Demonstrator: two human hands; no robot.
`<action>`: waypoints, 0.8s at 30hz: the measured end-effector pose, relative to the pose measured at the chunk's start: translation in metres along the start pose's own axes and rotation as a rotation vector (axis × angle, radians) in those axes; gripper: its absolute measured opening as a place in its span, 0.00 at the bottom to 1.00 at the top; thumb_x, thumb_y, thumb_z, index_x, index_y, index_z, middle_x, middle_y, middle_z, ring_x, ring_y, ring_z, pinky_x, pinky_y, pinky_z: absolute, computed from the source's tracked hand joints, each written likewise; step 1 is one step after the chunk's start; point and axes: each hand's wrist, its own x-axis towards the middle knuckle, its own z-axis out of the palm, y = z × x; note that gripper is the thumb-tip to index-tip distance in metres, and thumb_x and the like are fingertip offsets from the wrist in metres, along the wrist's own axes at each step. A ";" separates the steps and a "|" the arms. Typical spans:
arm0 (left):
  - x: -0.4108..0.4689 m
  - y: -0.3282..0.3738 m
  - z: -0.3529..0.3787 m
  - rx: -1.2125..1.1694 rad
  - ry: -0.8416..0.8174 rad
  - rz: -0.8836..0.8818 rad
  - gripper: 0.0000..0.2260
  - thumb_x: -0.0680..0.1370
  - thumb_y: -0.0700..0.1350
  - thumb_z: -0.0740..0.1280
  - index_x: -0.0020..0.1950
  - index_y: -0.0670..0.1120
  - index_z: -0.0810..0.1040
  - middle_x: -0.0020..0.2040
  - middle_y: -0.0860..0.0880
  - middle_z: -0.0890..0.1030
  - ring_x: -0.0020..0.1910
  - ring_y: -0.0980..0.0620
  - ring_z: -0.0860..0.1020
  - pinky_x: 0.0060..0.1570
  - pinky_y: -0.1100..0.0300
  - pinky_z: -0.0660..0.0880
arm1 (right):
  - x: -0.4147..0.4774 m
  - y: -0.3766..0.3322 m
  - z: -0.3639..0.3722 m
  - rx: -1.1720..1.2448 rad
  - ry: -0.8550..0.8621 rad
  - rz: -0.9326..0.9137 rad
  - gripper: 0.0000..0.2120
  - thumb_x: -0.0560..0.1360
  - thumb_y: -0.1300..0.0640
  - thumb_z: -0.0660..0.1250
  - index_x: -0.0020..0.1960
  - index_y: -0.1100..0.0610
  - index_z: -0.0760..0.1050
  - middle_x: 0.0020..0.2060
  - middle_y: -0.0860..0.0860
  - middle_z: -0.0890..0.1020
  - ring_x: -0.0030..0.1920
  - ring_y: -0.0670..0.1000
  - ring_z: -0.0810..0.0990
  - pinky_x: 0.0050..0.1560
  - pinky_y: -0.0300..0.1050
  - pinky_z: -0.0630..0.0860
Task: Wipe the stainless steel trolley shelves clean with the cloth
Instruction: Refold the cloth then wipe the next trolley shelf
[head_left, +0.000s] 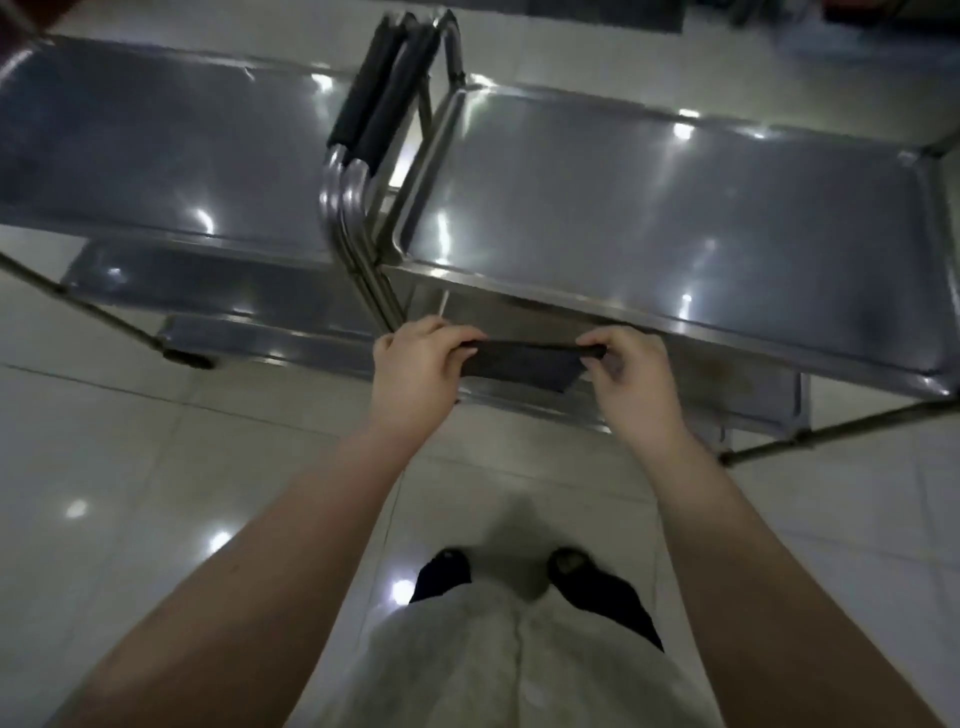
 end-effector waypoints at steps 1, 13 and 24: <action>-0.001 -0.007 0.007 0.006 -0.041 0.015 0.11 0.78 0.47 0.63 0.54 0.55 0.83 0.48 0.52 0.81 0.51 0.48 0.79 0.51 0.47 0.72 | -0.012 0.003 0.009 -0.009 0.000 0.066 0.11 0.71 0.69 0.69 0.50 0.57 0.81 0.46 0.51 0.83 0.49 0.57 0.76 0.50 0.47 0.71; -0.020 -0.044 0.139 -0.211 -0.286 -0.034 0.09 0.78 0.36 0.66 0.53 0.47 0.84 0.48 0.52 0.79 0.48 0.55 0.75 0.51 0.62 0.70 | -0.093 0.072 0.071 0.352 0.017 0.648 0.19 0.78 0.65 0.64 0.49 0.39 0.74 0.49 0.45 0.80 0.51 0.40 0.78 0.51 0.31 0.72; 0.096 -0.075 0.345 -0.239 -0.610 -0.007 0.08 0.82 0.41 0.63 0.56 0.44 0.81 0.52 0.48 0.81 0.54 0.50 0.77 0.49 0.61 0.67 | -0.009 0.259 0.123 0.213 0.022 0.566 0.09 0.80 0.64 0.62 0.49 0.51 0.76 0.45 0.48 0.79 0.46 0.45 0.76 0.42 0.25 0.68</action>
